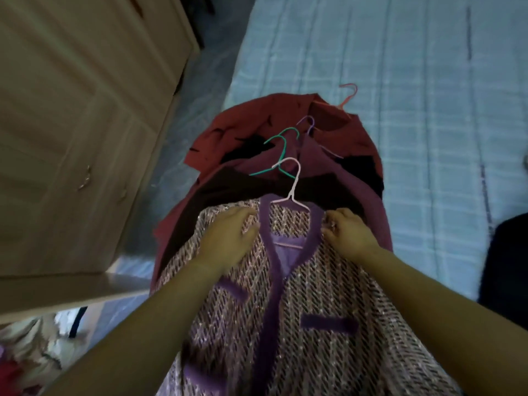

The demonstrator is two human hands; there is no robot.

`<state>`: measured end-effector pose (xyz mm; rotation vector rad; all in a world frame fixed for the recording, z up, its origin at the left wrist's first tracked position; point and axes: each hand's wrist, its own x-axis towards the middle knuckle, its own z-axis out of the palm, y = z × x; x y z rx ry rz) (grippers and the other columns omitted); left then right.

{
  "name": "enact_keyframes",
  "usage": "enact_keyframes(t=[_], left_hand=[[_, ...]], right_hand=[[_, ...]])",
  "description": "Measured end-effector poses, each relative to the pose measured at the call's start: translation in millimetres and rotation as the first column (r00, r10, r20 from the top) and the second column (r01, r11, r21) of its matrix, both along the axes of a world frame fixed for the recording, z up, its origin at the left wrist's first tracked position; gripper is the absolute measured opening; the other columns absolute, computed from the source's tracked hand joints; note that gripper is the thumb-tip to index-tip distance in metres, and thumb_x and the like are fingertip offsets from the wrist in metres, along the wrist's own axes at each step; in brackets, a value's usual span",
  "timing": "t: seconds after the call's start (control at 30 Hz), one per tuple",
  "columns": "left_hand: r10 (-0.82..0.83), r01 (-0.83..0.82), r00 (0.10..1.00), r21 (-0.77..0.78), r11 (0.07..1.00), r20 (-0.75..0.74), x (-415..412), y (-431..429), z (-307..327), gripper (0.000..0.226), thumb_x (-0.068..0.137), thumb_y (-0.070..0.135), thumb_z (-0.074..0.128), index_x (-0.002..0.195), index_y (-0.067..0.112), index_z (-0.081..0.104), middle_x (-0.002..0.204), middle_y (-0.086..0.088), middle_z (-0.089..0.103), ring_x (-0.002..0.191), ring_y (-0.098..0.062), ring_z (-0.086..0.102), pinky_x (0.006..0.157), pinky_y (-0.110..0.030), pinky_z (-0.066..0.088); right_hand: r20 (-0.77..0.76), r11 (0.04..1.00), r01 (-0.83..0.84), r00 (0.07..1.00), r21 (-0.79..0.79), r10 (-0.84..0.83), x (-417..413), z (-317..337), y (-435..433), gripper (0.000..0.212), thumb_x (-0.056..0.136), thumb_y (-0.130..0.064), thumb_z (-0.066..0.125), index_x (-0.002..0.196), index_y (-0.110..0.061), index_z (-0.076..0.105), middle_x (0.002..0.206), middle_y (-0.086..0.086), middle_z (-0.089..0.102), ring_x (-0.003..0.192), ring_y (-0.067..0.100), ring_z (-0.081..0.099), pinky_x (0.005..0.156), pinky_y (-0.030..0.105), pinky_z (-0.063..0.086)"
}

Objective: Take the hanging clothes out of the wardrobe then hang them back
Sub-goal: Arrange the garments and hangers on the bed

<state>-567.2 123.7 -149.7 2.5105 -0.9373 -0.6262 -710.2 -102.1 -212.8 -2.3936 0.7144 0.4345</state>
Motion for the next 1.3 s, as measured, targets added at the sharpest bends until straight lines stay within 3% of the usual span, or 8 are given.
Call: enact_keyframes(t=[0.17,0.37,0.5,0.63,0.8,0.93,1.13,1.3], left_hand=[[-0.164,0.158,0.984,0.086,0.984,0.072,37.6,-43.8,-48.9,0.041,0.092,0.034,0.055,0.129,0.017,0.053,0.127,-0.004,0.052,0.117,-0.026,0.047,0.095,-0.04,0.042],[-0.234,0.21,0.971,0.275,0.938,0.056,44.3,-53.5,-90.0,0.049,0.092,0.047,0.048,0.138,0.031,0.042,0.121,-0.005,0.048,0.109,-0.027,0.049,0.089,-0.038,0.041],[-0.211,0.179,0.968,0.215,0.96,0.138,44.8,-49.8,-93.2,0.038,0.091,0.041,0.054,0.125,0.025,0.056,0.094,-0.009,0.056,0.085,-0.031,0.056,0.073,-0.039,0.045],[-0.119,0.12,0.993,0.195,0.973,-0.017,38.9,-32.3,-90.6,0.035,0.095,0.049,0.04,0.12,0.027,0.051,0.097,-0.005,0.055,0.087,-0.03,0.059,0.07,-0.039,0.048],[0.017,-0.016,1.0,0.107,0.994,-0.007,29.9,0.9,-84.2,0.051,0.087,0.059,0.023,0.109,0.028,0.058,0.089,0.0,0.055,0.082,-0.026,0.06,0.064,-0.035,0.046],[0.048,-0.048,0.999,0.063,0.997,0.009,26.1,1.0,-81.5,0.042,0.089,0.055,0.029,0.106,0.029,0.058,0.087,0.001,0.056,0.078,-0.025,0.06,0.061,-0.034,0.047],[0.064,-0.063,0.998,0.05,0.997,-0.017,24.5,1.9,-77.5,0.043,0.089,0.056,0.029,0.106,0.03,0.058,0.089,0.003,0.057,0.078,-0.022,0.06,0.061,-0.033,0.046],[0.1,-0.099,0.992,0.011,0.995,-0.082,22.5,4.0,-68.6,0.04,0.087,0.06,0.031,0.104,0.036,0.057,0.09,0.01,0.056,0.08,-0.013,0.058,0.066,-0.031,0.045]], right_hand=[[-0.017,0.999,0.04,0.999,-0.037,-0.041,-6.2,-8.5,3.1,0.056,0.092,-0.043,0.048,0.142,-0.02,0.035,0.138,0.004,0.039,0.12,0.029,0.042,0.091,0.044,0.044],[0.177,0.992,0.126,0.976,0.014,-0.127,20.3,-6.3,-30.3,0.047,0.091,-0.031,0.057,0.134,-0.012,0.049,0.128,0.009,0.051,0.117,0.029,0.047,0.094,0.037,0.041],[0.203,0.998,0.054,0.978,-0.013,-0.051,54.9,-15.4,-52.3,0.048,0.09,-0.029,0.059,0.134,-0.012,0.049,0.135,0.011,0.046,0.123,0.03,0.042,0.101,0.035,0.035],[0.209,0.998,-0.066,0.976,0.016,0.061,86.4,-25.2,-61.1,0.053,0.089,-0.031,0.062,0.136,-0.014,0.047,0.14,0.01,0.043,0.128,0.029,0.039,0.105,0.035,0.033],[-0.008,0.98,-0.194,0.981,-0.052,0.193,106.1,-35.2,-55.9,0.056,0.085,-0.051,0.058,0.133,-0.024,0.048,0.126,0.003,0.049,0.121,0.026,0.037,0.094,0.046,0.042],[-0.006,0.987,-0.157,0.988,-0.035,0.157,114.3,-35.1,-51.1,0.045,0.086,-0.048,0.058,0.124,-0.025,0.055,0.114,0.004,0.05,0.114,0.026,0.04,0.089,0.044,0.043],[0.037,0.993,-0.107,0.994,0.053,0.105,113.8,-41.5,-57.1,0.046,0.086,-0.042,0.063,0.127,-0.023,0.055,0.124,0.002,0.059,0.115,0.028,0.045,0.095,0.044,0.042],[0.072,0.995,-0.086,0.994,0.053,0.082,109.3,-34.3,-52.3,0.033,0.087,-0.042,0.061,0.112,-0.021,0.067,0.108,0.004,0.058,0.105,0.03,0.045,0.091,0.044,0.042]])
